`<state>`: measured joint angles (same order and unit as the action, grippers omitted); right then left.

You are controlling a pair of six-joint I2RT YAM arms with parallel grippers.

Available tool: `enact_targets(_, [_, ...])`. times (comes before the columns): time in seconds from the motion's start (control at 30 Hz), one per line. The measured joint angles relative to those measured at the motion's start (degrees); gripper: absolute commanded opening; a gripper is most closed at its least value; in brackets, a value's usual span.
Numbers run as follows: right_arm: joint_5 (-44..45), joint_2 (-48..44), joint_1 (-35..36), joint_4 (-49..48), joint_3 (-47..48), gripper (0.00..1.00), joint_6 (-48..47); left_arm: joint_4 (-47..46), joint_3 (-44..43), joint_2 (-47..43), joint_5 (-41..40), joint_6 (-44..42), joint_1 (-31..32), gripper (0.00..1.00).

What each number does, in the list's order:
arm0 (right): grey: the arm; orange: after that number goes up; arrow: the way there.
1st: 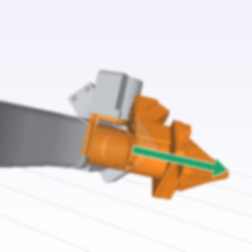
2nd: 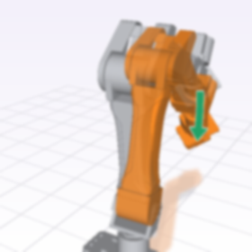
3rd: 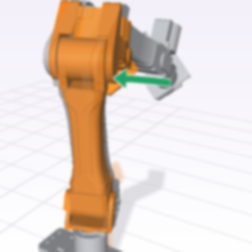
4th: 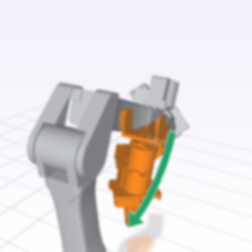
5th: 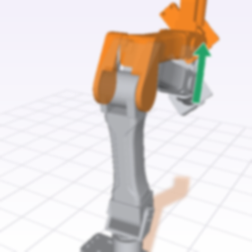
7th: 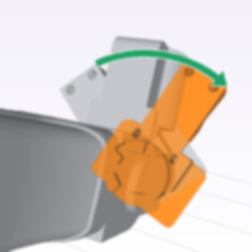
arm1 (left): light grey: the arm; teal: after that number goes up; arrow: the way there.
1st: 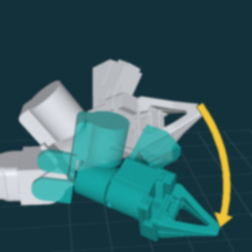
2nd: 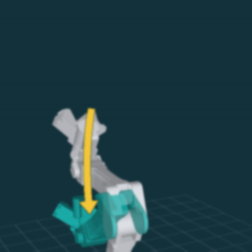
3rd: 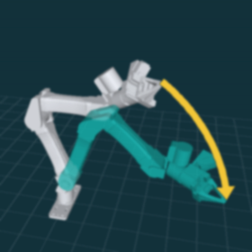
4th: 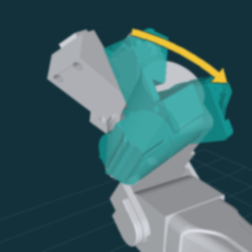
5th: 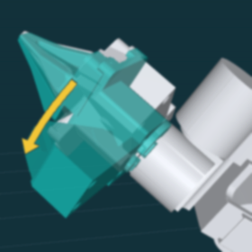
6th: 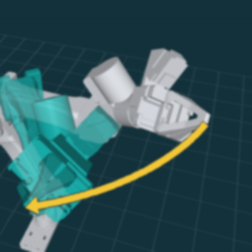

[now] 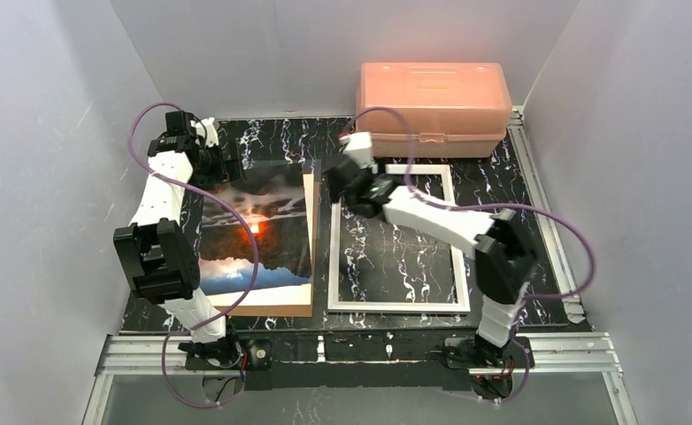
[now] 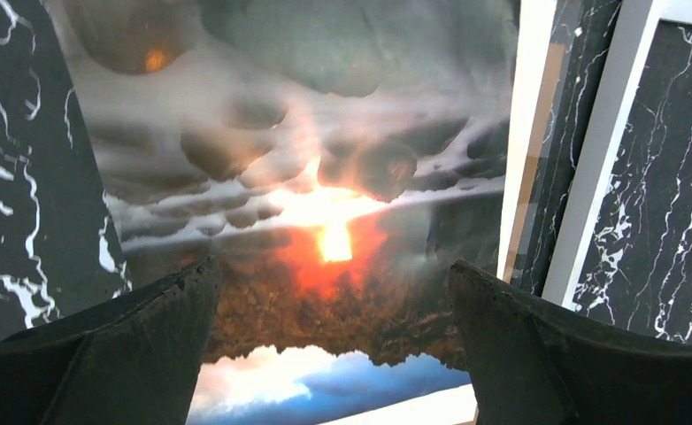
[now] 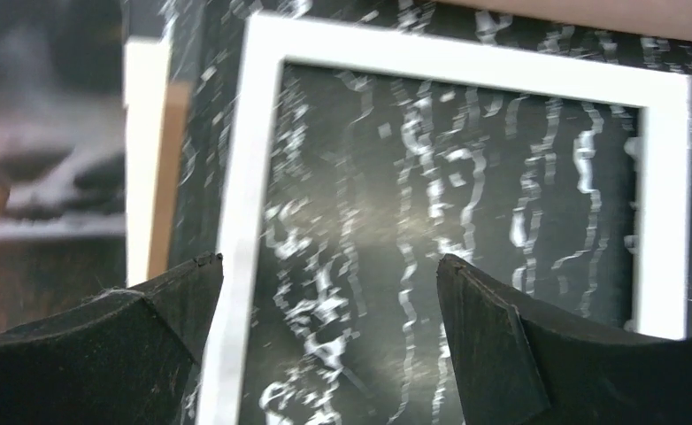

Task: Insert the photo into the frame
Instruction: Pick up the photo frame from the center of the board.

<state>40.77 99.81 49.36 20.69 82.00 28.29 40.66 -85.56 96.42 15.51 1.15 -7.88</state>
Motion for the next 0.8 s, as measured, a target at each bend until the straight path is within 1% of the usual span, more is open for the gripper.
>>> enact_targets(0.13, [2.64, 12.59, 8.96, 10.05, 12.04, 0.99, 1.6, 3.45, -0.7, -0.17, -0.11, 0.59, -1.01, 0.98])
enact_targets(0.2, [2.71, 17.35, 11.58, 12.81, 15.78, 0.99, 1.75, 4.68, -0.76, -0.31, -0.31, 0.59, -1.01, 0.98])
enact_targets(0.27, [2.51, 20.26, 13.42, 14.64, 17.07, 0.99, 1.75, 5.66, -0.76, -0.39, -0.55, 0.59, -0.98, 0.98])
enact_targets(0.4, [1.33, 22.43, 14.56, 17.03, 17.22, 0.99, 1.79, 7.28, -0.76, -0.42, -1.07, 0.55, -0.94, 0.98])
enact_targets(0.47, [0.98, 22.56, 14.36, 17.33, 17.22, 0.97, 1.79, 7.74, -0.76, -0.42, -1.14, 0.55, -0.94, 0.98])
enact_targets(0.63, [-0.28, 22.58, 13.79, 16.81, 17.03, 0.93, 1.97, 8.72, -1.14, -0.42, -0.94, 0.59, -0.94, 0.98])
enact_targets(0.8, [-1.97, 22.97, 13.6, 14.75, 14.82, 0.9, 2.32, 9.4, -2.36, -0.42, -0.24, 0.68, -0.94, 0.98])
